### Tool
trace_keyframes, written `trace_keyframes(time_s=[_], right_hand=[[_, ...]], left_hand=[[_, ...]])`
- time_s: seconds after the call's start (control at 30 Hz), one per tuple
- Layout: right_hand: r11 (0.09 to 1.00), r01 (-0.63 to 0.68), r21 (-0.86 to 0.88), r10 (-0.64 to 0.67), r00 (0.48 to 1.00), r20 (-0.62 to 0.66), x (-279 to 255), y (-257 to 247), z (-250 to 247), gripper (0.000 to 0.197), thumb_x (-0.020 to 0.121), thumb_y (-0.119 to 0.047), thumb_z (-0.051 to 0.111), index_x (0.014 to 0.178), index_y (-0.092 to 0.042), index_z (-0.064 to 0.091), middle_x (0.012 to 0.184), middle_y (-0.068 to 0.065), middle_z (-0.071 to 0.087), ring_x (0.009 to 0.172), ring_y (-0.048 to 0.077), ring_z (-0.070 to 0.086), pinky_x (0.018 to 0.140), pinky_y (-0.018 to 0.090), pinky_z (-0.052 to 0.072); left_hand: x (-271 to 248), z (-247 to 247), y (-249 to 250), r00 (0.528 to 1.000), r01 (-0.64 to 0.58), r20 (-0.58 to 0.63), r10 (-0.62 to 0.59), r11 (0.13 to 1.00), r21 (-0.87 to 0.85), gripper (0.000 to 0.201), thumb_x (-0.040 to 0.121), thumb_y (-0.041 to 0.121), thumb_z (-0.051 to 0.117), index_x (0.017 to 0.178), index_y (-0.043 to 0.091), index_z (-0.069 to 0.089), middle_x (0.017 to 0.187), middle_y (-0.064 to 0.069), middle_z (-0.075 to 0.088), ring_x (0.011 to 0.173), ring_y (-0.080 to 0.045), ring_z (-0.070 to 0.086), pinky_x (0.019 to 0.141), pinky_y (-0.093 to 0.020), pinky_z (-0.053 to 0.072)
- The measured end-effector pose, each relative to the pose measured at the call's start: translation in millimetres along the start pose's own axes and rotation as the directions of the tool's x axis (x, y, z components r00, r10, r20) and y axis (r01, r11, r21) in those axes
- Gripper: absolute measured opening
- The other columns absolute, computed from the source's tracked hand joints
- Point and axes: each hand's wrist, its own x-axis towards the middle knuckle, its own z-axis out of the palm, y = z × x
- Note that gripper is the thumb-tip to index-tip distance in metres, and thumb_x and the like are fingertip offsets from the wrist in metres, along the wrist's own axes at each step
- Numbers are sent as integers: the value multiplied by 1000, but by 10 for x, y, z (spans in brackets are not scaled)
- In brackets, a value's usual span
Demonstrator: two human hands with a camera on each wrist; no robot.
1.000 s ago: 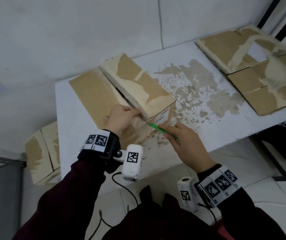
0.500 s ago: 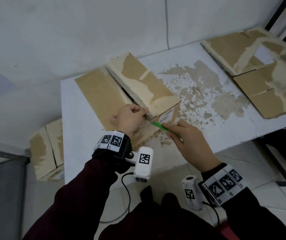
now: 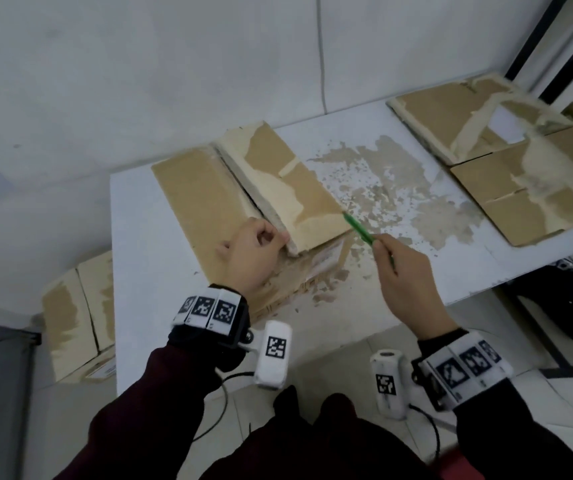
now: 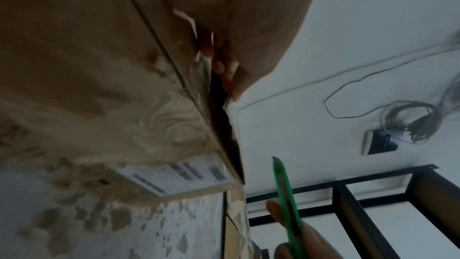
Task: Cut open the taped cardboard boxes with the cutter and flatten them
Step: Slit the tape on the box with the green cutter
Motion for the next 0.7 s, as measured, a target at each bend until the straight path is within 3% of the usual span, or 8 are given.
trace_keyframes(time_s=[0.07, 0.17, 0.27, 0.37, 0.43, 0.5, 0.6, 0.7], right_hand=[[998, -39, 48, 39, 999, -2, 196, 60, -37, 28, 102, -23, 33, 82, -14, 51, 61, 1, 44, 51, 18, 38, 49, 29, 30], [991, -78, 109, 81, 996, -23, 552, 227, -77, 33, 103, -24, 31, 92, -7, 57, 79, 10, 60, 70, 32, 56, 63, 46, 51], [993, -74, 93, 77, 997, -19, 877, 383, -171, 34, 103, -25, 30, 96, -8, 58, 88, 19, 62, 78, 37, 58, 71, 49, 52], [997, -48, 59, 46, 998, 30, 1239, 427, -248, 36, 103, -23, 28, 104, -4, 59, 65, 8, 47, 54, 23, 41, 48, 31, 32], [996, -34, 84, 28, 997, 73, 1517, 436, -213, 35, 103, -22, 27, 106, -4, 58, 61, 0, 40, 50, 16, 34, 47, 28, 25], [990, -1, 144, -16, 994, 113, 1763, 449, -126, 35, 103, -20, 29, 106, -3, 59, 64, -2, 40, 52, 14, 34, 48, 25, 27], [972, -3, 236, -44, 980, 195, 2014, 528, 39, 30, 103, -18, 29, 99, -6, 57, 77, 0, 50, 69, 19, 46, 61, 16, 39], [958, -79, 276, 10, 971, 240, 2018, 643, 112, 27, 102, -22, 29, 90, -12, 51, 83, 1, 54, 86, 34, 58, 85, 48, 53]], left_hand=[[10, -124, -84, 983, -103, 151, 106, 994, -31, 22, 85, 34, 65, 67, 30, 53, 73, 10, 49, 68, -9, 47, 85, -41, 40], [-14, -451, -86, 891, -256, 388, 237, 967, -1, 22, 79, 42, 63, 71, 24, 54, 79, 4, 51, 67, -7, 46, 71, -21, 35], [0, -824, -64, 854, -286, 507, 115, 918, 273, 24, 86, 40, 62, 73, 22, 55, 78, 5, 55, 68, -4, 48, 73, -23, 32], [-27, -911, 21, 924, -185, 367, -103, 720, 669, 21, 89, 39, 56, 73, 26, 51, 75, 10, 59, 77, -12, 56, 75, -32, 31], [-86, -755, 108, 964, -27, 225, -143, 786, 617, 12, 91, 30, 56, 87, 21, 50, 75, 2, 64, 76, -21, 62, 66, -34, 42], [-147, -499, 237, 988, 83, 68, -140, 842, 534, 22, 93, 28, 53, 108, 13, 48, 82, -8, 66, 78, -27, 62, 63, -37, 45], [-181, -79, 423, 967, 253, -129, -220, 770, 586, 57, 89, 48, 52, 128, 8, 42, 118, -18, 54, 109, -34, 51, 86, -40, 44], [-210, 177, 583, 916, 382, -154, -370, 687, 618, 88, 75, 71, 56, 136, 13, 33, 134, -18, 36, 125, -37, 32, 100, -49, 35]])
